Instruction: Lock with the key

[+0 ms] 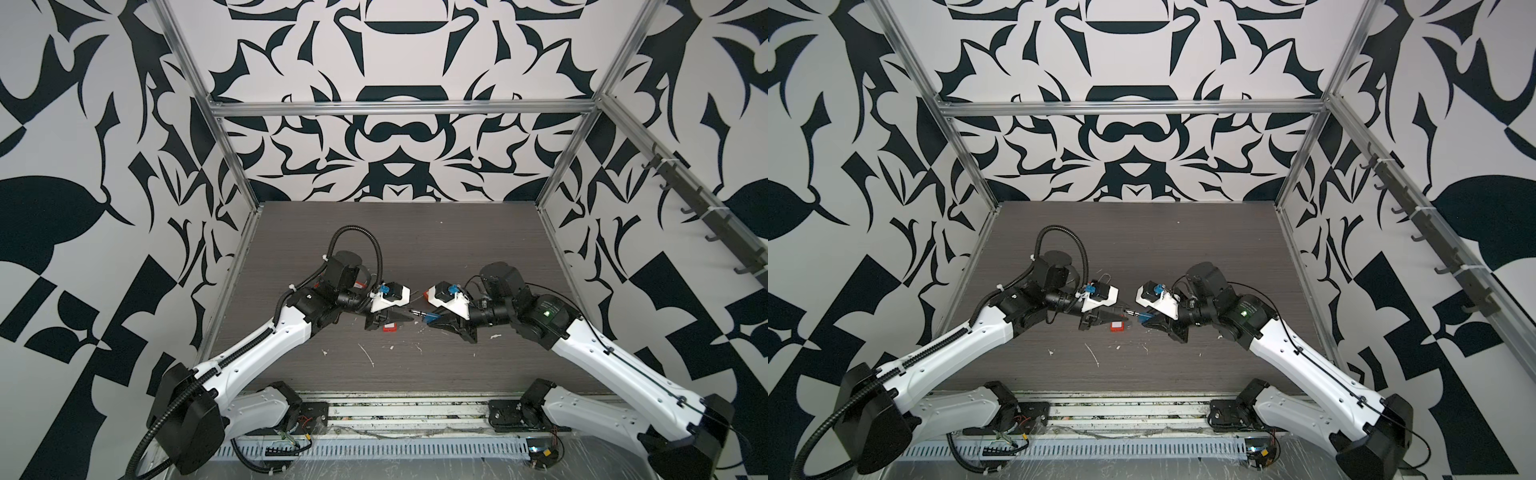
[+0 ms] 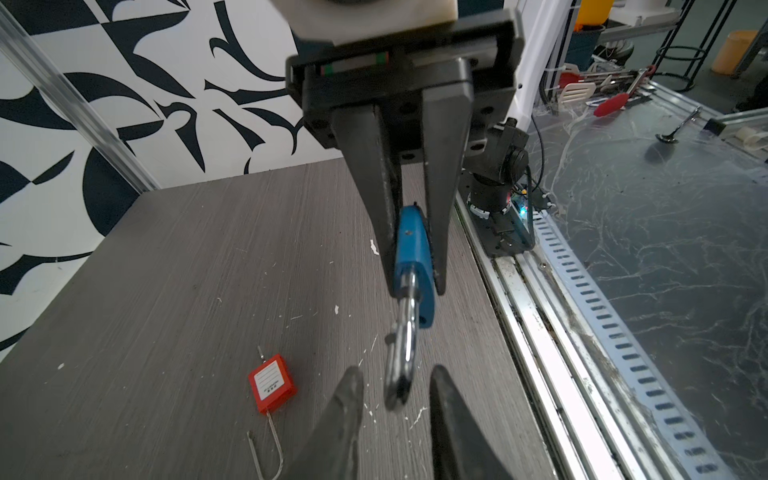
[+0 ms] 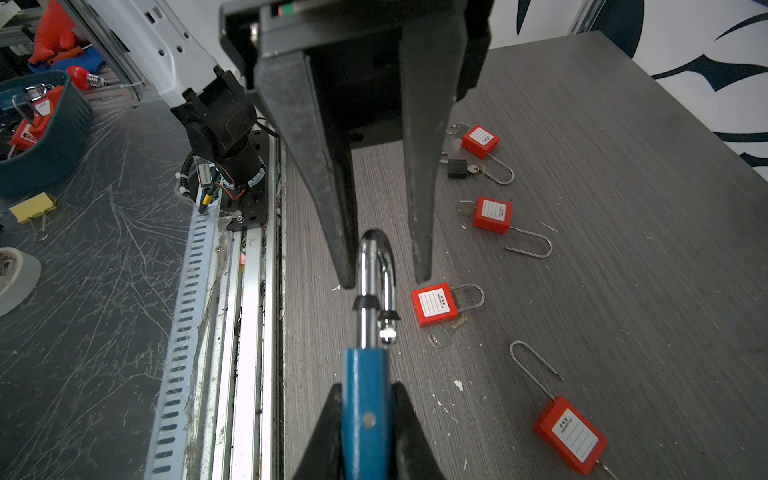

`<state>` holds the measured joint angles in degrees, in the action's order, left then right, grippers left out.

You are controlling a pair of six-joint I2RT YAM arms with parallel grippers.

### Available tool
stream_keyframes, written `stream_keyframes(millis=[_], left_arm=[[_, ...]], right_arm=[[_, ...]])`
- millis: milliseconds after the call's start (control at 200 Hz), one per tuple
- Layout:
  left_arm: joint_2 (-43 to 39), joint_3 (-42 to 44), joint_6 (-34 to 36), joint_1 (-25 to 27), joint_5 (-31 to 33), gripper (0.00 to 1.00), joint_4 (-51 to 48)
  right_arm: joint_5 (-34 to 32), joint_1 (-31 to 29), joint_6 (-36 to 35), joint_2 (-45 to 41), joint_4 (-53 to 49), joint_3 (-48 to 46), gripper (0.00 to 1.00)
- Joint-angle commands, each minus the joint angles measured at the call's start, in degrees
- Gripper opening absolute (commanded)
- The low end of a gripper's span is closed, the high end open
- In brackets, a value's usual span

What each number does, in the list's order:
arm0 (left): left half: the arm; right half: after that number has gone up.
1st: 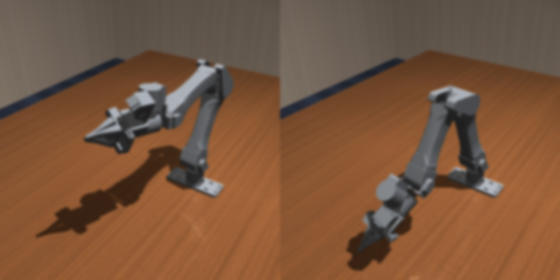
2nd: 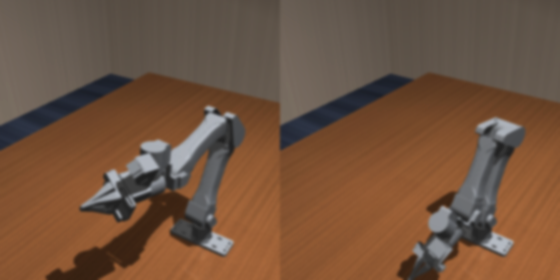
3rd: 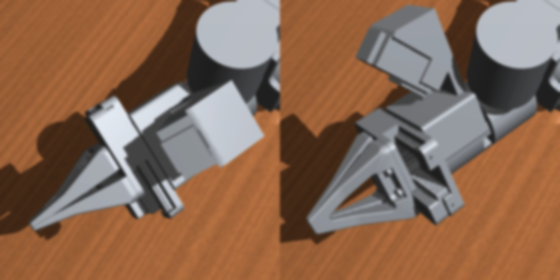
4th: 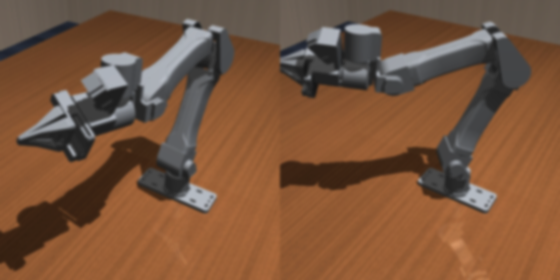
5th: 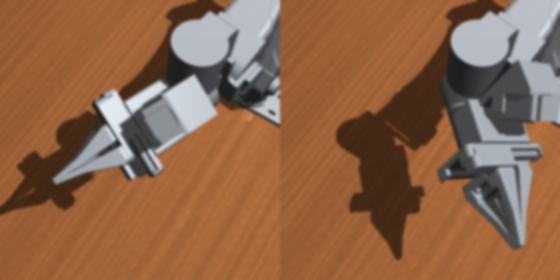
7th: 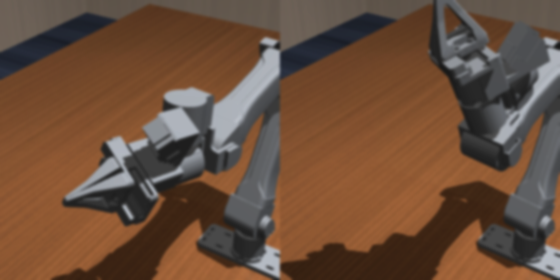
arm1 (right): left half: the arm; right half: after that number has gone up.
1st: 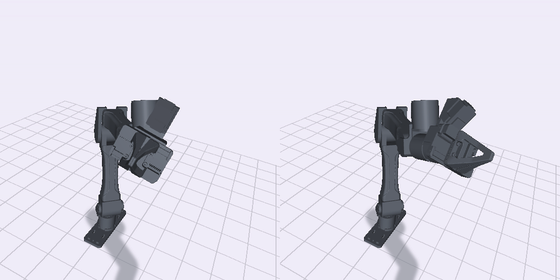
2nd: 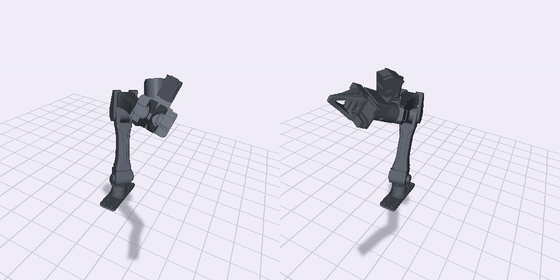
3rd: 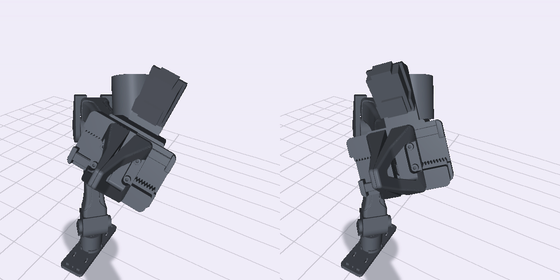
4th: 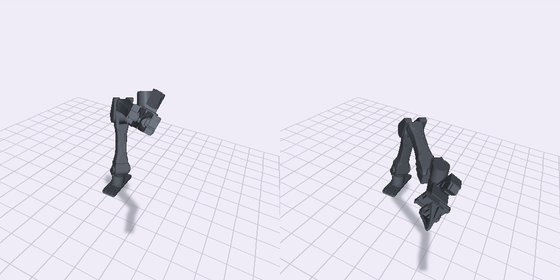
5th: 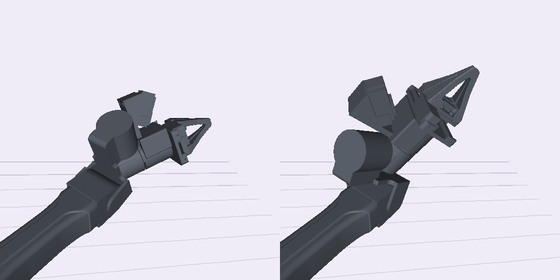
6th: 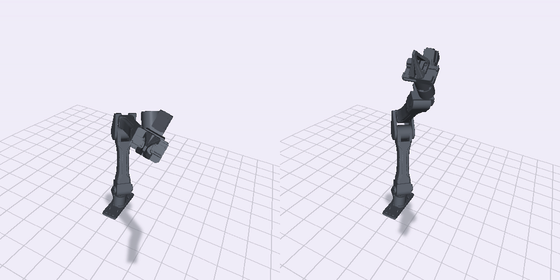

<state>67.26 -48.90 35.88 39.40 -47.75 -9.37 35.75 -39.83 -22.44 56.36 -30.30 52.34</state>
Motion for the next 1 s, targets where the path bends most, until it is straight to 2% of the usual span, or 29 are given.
stream_keyframes(millis=[0, 40, 115, 270, 400, 760, 935, 995], left_arm=[[0.64, -1.85, 1.83, 0.24, -0.76, 0.23, -2.20], [0.78, -2.06, 1.96, 0.41, -0.92, 0.19, -2.15], [0.84, -2.29, 2.09, 0.59, -1.41, 0.19, -2.15], [0.00, -1.90, 2.09, 0.77, -0.83, 0.26, -2.21], [-0.71, -1.63, 2.09, 0.86, -0.40, 0.26, -2.32], [0.63, -2.24, 2.18, 1.73, -1.84, 0.11, -2.59], [1.18, -2.25, 1.53, 2.52, -3.21, 0.00, -2.59], [1.40, -2.17, 1.17, 2.78, -3.45, 0.00, -2.65]], right_arm=[[2.13, -0.16, -0.24, 0.13, 0.98, 2.77, 0.00], [2.21, -0.20, -0.21, 0.16, 1.05, 2.71, 0.00], [2.09, -0.19, -0.28, 0.24, 1.07, 2.68, 0.00], [2.05, -0.16, -0.53, 0.41, 0.64, 2.75, 0.00], [2.22, -0.16, -0.54, 0.51, 0.56, 2.75, 0.00], [2.49, -0.16, -0.58, 1.21, 0.61, 2.96, 0.00], [0.96, -0.22, -1.46, 1.39, 1.14, 2.68, 0.00], [-0.17, -0.17, -1.64, 1.06, 2.89, 2.14, 0.00]])
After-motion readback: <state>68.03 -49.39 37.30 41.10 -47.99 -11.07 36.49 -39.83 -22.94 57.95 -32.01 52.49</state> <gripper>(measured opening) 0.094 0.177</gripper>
